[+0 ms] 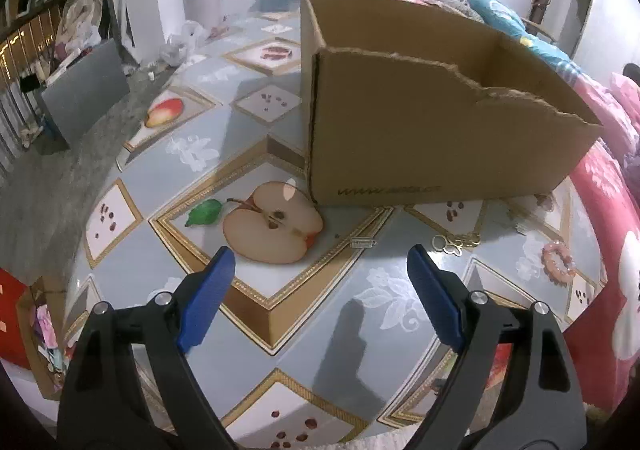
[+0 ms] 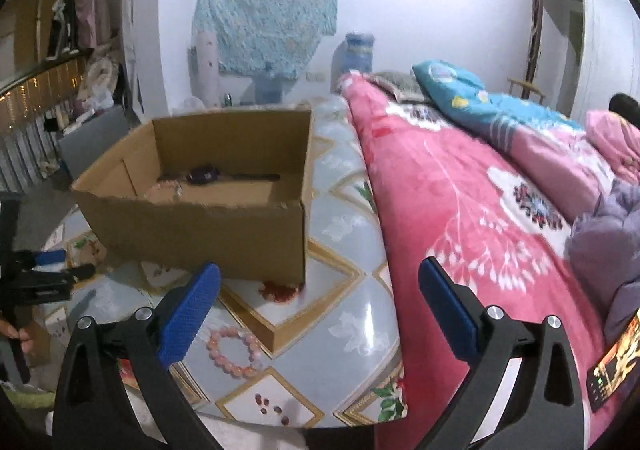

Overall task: Organize jewelry
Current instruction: 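Move both grippers toward the pink bead bracelet and metal trinkets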

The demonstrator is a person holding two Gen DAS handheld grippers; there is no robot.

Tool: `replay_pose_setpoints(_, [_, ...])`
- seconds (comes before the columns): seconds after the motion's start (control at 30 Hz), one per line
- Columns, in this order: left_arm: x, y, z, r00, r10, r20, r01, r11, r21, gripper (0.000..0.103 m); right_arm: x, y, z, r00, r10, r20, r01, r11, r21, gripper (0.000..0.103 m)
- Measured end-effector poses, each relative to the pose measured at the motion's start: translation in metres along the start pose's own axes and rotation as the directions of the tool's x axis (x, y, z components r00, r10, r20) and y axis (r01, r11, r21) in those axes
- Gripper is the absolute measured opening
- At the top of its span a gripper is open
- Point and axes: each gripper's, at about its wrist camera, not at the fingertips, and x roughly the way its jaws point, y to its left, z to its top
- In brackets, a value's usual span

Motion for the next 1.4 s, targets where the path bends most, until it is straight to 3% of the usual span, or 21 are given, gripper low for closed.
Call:
replay_pose_setpoints(0.13, [-0.012, 0.000, -0.004, 0.999, -0.041, 0.034, 0.042, 0.999, -0.009, 0.084, 0.005, 0.009, -0.009, 0.998, 0.056, -0.041, -0.056, 0.998, 0.010, 0.096])
replay_pose_setpoints(0.3, [-0.012, -0.006, -0.006, 0.992, -0.121, 0.022, 0.121, 0.993, -0.008, 0.084, 0.011, 0.032, -0.023, 0.984, 0.152, -0.094, -0.152, 0.988, 0.005, 0.096])
replay_pose_setpoints(0.47, [-0.008, -0.027, -0.005, 0.983, -0.185, 0.005, 0.184, 0.981, 0.065, 0.078, 0.020, 0.053, -0.033, 0.961, 0.238, -0.143, -0.240, 0.971, 0.006, 0.096])
replay_pose_setpoints(0.6, [-0.005, -0.046, -0.003, 0.976, -0.216, -0.002, 0.213, 0.965, 0.149, 0.069, 0.031, 0.068, -0.039, 0.937, 0.296, -0.187, -0.302, 0.953, -0.004, 0.085])
replay_pose_setpoints(0.87, [-0.002, -0.046, 0.004, 0.979, -0.204, -0.017, 0.204, 0.958, 0.203, 0.049, 0.048, 0.088, -0.033, 0.906, 0.357, -0.229, -0.376, 0.925, -0.045, 0.063])
replay_pose_setpoints(1.13, [0.023, -0.025, 0.013, 0.991, -0.117, -0.060, 0.126, 0.977, 0.170, 0.026, 0.061, 0.107, -0.025, 0.882, 0.401, -0.248, -0.426, 0.903, -0.055, 0.062])
replay_pose_setpoints(1.4, [0.041, -0.024, 0.013, 0.991, -0.080, -0.103, 0.101, 0.971, 0.217, 0.019, 0.070, 0.113, -0.021, 0.875, 0.407, -0.262, -0.433, 0.900, -0.050, 0.062])
